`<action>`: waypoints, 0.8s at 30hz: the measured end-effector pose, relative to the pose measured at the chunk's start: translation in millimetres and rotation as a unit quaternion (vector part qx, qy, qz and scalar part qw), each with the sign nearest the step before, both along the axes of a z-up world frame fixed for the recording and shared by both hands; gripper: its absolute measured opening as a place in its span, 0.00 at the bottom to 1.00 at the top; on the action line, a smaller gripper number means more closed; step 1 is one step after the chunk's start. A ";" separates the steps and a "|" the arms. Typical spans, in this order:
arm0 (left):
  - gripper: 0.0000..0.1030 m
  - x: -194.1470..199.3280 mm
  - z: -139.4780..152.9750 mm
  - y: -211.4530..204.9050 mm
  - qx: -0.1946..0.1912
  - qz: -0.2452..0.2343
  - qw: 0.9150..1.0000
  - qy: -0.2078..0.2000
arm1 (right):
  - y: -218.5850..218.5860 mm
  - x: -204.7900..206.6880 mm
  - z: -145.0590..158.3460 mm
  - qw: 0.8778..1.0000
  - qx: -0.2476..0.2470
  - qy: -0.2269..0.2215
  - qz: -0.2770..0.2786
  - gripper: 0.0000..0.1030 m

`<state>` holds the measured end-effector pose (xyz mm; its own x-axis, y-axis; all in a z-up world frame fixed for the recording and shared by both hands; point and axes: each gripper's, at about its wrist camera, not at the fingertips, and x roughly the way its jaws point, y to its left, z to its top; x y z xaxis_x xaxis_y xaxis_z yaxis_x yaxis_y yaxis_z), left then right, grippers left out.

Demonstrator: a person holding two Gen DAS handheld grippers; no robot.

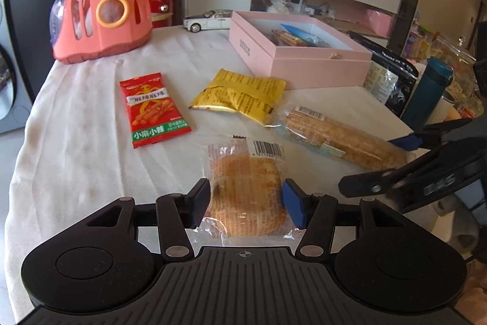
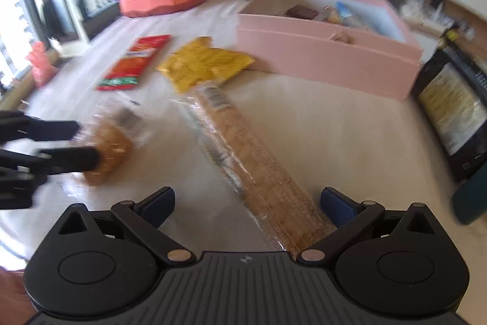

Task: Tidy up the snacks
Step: 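Grasp the long wrapped bread stick with the right tool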

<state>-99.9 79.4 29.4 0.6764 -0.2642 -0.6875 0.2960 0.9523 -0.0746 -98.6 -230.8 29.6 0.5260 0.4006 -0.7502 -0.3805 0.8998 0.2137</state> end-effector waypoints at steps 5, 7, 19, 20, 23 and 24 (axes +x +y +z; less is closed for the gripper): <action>0.58 2.4 0.3 8.9 -0.008 0.015 1.000 0.003 | -4.4 5.5 12.5 0.999 0.039 -0.014 -0.017 0.93; 0.58 3.6 -0.2 10.1 -0.013 0.016 1.000 0.003 | 6.4 5.7 12.3 0.999 -0.008 -0.046 -0.022 0.91; 0.73 44.3 -10.6 5.9 -0.023 0.031 0.999 0.031 | 40.2 33.2 3.7 0.995 -0.066 -0.071 0.019 0.70; 0.73 45.8 -10.6 5.2 -0.020 0.032 0.999 0.032 | 41.1 35.0 3.2 0.995 -0.069 -0.068 0.022 0.59; 0.71 47.4 -9.7 2.5 -0.013 0.031 0.999 0.028 | 39.9 33.3 4.5 0.995 -0.068 -0.067 0.032 0.42; 0.71 47.2 -9.5 1.8 -0.011 0.030 0.999 0.026 | 38.7 30.9 5.8 0.995 -0.068 -0.070 0.033 0.40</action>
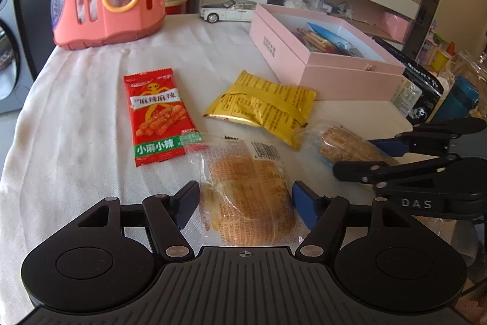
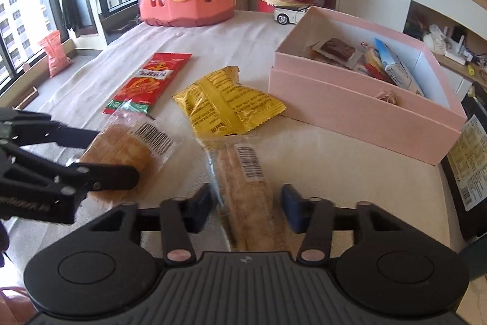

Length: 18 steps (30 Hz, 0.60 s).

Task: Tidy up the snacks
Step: 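Grasp the long wrapped bread stick with the right tool, then carry the bun with the left tool while the right carries the bread stick into the pink box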

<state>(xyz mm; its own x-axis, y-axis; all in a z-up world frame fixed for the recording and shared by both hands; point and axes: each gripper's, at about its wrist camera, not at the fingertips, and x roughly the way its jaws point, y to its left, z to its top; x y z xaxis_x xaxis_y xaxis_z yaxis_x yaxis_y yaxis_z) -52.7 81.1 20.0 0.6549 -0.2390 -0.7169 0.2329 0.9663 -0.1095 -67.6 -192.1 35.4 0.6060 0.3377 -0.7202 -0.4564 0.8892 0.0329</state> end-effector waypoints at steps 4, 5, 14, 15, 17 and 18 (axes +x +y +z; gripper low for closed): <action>0.67 -5.5 2.1 -1.4 0.001 -0.005 1.000 -0.007 | -13.5 -9.8 8.9 1.000 0.015 -0.001 -0.002 0.32; 0.66 -7.6 3.0 -1.1 -0.002 -0.006 1.000 -0.007 | -18.8 -12.3 12.4 1.000 0.022 0.001 -0.002 0.31; 0.63 -37.3 69.5 -8.3 -0.043 -0.026 0.994 -0.101 | -68.3 -31.6 89.5 0.992 0.104 -0.059 -0.031 0.29; 0.63 -39.5 83.9 -9.7 -0.049 -0.031 0.991 -0.118 | -72.5 -32.7 102.6 0.991 0.111 -0.073 -0.032 0.29; 0.63 -41.4 115.5 -13.5 -0.055 -0.038 0.985 -0.159 | -80.4 -32.2 131.7 0.986 0.120 -0.105 -0.037 0.27; 0.63 -40.9 131.1 -15.5 -0.056 -0.038 0.981 -0.182 | -84.8 -30.0 146.8 0.984 0.125 -0.121 -0.041 0.27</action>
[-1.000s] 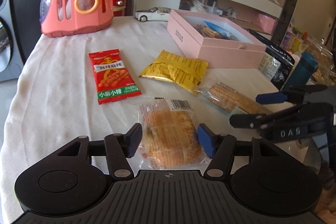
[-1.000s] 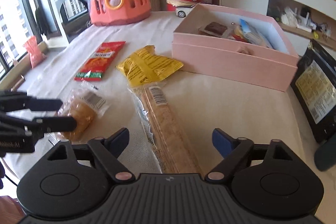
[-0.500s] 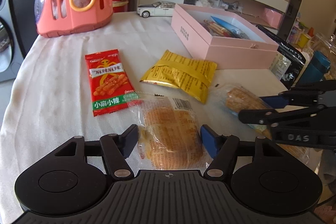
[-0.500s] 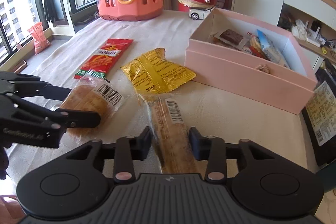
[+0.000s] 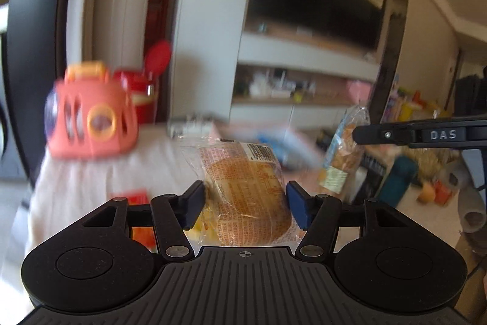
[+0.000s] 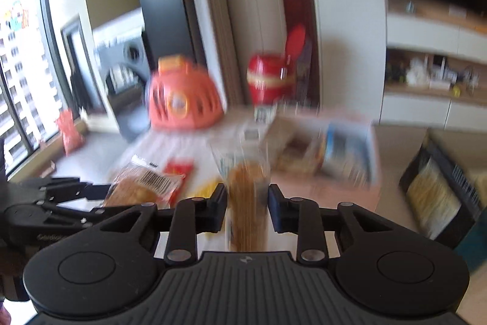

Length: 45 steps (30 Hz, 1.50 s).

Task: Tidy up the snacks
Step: 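Carry the bun with the left tool while the right carries the bread stick into the pink box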

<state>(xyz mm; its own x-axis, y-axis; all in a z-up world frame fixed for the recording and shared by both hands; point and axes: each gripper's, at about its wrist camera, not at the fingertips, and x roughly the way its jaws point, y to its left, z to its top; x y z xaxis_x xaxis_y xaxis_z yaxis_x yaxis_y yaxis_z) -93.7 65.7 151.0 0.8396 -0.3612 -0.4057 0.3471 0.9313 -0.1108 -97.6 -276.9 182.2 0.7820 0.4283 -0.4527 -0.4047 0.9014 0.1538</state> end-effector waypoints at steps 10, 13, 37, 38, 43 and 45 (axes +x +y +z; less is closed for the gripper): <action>0.63 87.4 56.6 -34.5 -0.043 -0.012 0.998 -0.047 | -20.0 63.0 92.7 0.995 -0.003 -0.082 -0.060 0.27; 0.63 127.6 36.7 -52.0 -0.050 -0.028 0.998 -0.015 | -28.4 83.1 93.8 0.994 -0.010 -0.079 -0.077 0.27; 0.51 180.3 -74.1 -2.7 -0.102 0.025 0.990 0.093 | 2.9 263.5 -91.3 0.981 -0.057 0.150 -0.110 0.27; 0.51 178.9 -74.3 0.0 -0.099 0.029 0.991 0.091 | 6.8 262.3 -94.8 0.981 -0.068 0.143 -0.114 0.27; 0.51 172.9 -85.0 20.1 -0.105 0.062 0.987 0.104 | 27.3 248.7 -101.1 0.979 -0.149 0.094 -0.107 0.29; 0.51 170.5 -91.6 28.9 -0.110 0.080 0.984 0.112 | 32.4 240.8 -100.7 0.977 -0.169 0.082 -0.105 0.32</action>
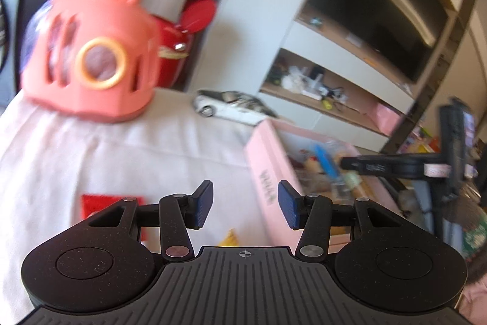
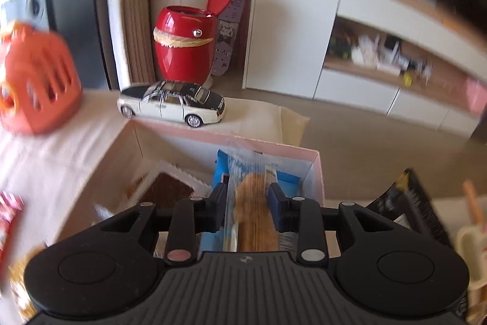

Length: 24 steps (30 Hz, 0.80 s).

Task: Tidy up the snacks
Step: 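Carry the bun with the left tool while the right carries the bread stick into the pink box, then grasp the red spicy snack packet with the left tool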

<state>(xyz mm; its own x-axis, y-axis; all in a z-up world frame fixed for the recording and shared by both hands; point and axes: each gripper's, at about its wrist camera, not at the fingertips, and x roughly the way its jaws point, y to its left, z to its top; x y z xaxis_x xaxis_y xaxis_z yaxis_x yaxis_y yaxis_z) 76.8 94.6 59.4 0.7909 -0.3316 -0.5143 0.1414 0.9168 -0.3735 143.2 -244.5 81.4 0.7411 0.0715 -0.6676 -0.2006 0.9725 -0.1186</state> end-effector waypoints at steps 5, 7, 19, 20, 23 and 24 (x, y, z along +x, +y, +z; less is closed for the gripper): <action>0.51 -11.3 -10.6 20.7 0.009 0.039 0.999 0.020 | 3.7 -26.6 13.3 0.999 0.027 -0.008 0.023 0.45; 0.51 -15.5 -12.9 27.5 0.027 0.058 0.998 0.021 | 4.5 -41.5 21.7 0.999 0.040 -0.014 0.032 0.53; 0.51 -54.8 -23.2 60.0 0.030 0.117 0.992 0.034 | 32.0 -151.1 5.7 0.991 0.084 -0.051 0.086 0.83; 0.51 -56.2 -23.6 59.2 0.033 0.120 0.992 0.033 | 36.2 -155.4 0.6 0.990 0.091 -0.044 0.094 0.83; 0.51 -57.6 -23.8 57.0 0.046 0.126 0.990 0.032 | 47.2 -164.4 -13.4 0.988 0.101 -0.024 0.115 0.83; 0.51 -57.8 -23.8 56.0 0.052 0.126 0.990 0.031 | 50.4 -166.8 -17.4 0.988 0.096 -0.024 0.117 0.83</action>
